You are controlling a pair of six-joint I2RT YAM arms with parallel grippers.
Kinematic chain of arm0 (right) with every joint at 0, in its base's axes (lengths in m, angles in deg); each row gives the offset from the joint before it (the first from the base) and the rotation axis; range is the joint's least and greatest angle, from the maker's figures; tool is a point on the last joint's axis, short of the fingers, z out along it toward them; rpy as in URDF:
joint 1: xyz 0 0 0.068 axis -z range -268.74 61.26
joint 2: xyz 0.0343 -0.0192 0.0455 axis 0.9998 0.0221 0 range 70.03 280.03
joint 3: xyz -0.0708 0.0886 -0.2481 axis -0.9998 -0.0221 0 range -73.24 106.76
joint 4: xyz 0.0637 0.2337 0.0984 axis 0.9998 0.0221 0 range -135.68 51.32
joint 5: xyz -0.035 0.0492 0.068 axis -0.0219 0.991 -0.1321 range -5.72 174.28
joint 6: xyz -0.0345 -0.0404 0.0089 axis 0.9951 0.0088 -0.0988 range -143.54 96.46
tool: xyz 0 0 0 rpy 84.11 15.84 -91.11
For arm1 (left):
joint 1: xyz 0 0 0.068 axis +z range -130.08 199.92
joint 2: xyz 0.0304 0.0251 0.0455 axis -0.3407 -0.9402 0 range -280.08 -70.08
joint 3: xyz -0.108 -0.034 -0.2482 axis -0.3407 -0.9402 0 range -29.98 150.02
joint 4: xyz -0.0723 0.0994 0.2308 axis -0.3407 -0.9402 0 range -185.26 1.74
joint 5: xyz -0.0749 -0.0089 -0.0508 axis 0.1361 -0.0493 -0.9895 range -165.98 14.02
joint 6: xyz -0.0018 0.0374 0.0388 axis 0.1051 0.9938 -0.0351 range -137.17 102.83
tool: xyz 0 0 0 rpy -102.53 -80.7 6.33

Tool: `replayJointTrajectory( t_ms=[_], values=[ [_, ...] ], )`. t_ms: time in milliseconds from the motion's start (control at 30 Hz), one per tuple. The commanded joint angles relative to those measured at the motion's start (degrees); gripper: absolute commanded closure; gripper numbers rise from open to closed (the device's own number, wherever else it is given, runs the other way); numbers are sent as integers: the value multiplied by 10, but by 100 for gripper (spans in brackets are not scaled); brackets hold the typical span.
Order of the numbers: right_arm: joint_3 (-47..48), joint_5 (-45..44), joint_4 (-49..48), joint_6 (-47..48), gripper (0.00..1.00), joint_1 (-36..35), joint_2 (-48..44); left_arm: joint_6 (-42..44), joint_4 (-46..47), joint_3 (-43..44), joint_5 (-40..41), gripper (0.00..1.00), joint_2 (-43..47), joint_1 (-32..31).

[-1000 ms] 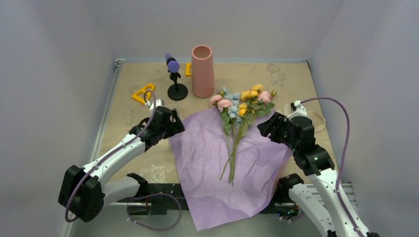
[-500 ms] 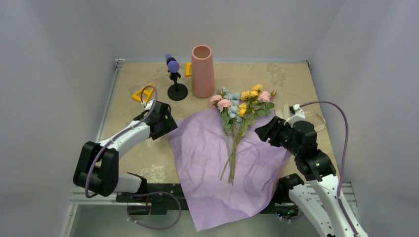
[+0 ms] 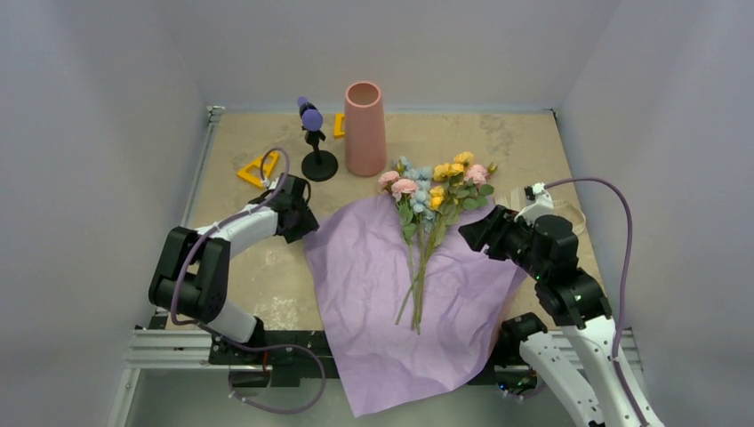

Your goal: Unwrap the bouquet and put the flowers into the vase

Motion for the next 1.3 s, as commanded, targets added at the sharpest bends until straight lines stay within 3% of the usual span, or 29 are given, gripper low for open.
replayJointTrajectory(
  t_ms=[0,133,333,1033,1167,1267],
  values=[
    [38,17,-16,12,38,0,3,17,-5,35,-7,55,-15,4],
    [42,18,-16,10,38,0,2,23,-25,54,-7,69,-28,4],
    [44,14,-11,9,38,0,-4,22,-29,59,-11,99,-29,4],
    [28,6,-8,24,38,0,-15,27,-88,34,96,100,140,38],
    [27,8,-5,32,38,0,-18,38,-56,31,17,100,155,33],
    [15,3,-7,39,38,0,-18,39,25,-4,-74,90,184,-14]
  ],
)
